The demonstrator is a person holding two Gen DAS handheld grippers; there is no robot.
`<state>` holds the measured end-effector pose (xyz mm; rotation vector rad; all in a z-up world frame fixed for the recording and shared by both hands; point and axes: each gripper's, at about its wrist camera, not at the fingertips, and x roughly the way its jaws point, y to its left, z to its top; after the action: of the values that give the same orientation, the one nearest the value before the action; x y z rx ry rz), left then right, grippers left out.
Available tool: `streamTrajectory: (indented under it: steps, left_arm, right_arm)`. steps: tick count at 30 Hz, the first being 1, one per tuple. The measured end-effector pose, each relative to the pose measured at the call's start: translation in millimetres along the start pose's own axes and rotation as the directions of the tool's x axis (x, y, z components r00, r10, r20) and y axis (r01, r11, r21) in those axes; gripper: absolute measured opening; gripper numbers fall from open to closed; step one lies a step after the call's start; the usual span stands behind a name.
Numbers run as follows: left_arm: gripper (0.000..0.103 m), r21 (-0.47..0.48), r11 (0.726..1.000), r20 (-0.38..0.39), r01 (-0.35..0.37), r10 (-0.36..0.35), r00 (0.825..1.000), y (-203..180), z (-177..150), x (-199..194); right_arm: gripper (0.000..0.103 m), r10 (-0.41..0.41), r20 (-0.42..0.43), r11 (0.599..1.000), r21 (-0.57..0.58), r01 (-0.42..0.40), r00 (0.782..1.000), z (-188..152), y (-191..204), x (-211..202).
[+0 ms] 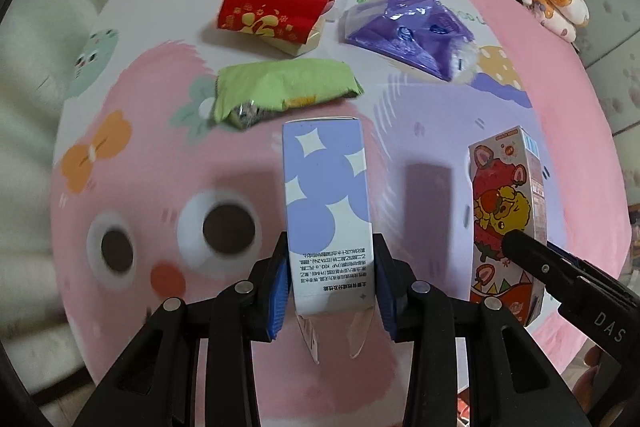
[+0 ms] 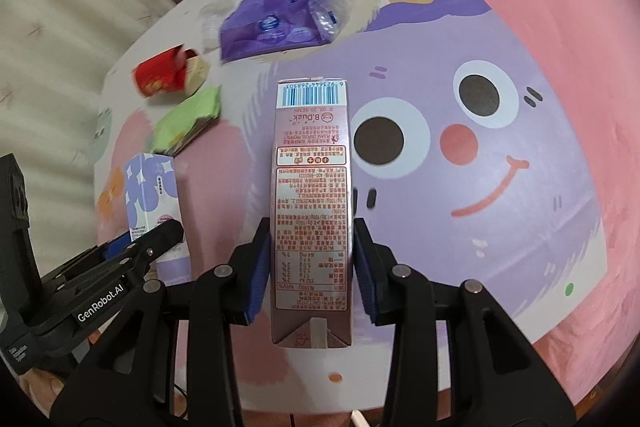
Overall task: Collect trash
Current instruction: 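Carry both cartons down over the bin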
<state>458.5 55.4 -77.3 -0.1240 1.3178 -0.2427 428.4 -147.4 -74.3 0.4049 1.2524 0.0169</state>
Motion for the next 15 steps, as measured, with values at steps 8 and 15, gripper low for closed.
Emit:
streamTrajectory:
  steps: [8,15]
  left_arm:
    - [0.037,-0.069,0.996,0.079,-0.053,0.058,0.995,-24.3,-94.9,-53.2]
    - [0.037,-0.092,0.992,0.126,-0.089,0.1,0.987,-84.3,-182.3,-71.4]
  right_arm:
    - [0.035,0.096,0.012,0.988,-0.124,-0.094,0.995,-50.2,-29.4,-44.8]
    - [0.035,0.171,0.01,0.965,-0.203,-0.165,0.985,-113.3,-82.6,-81.3]
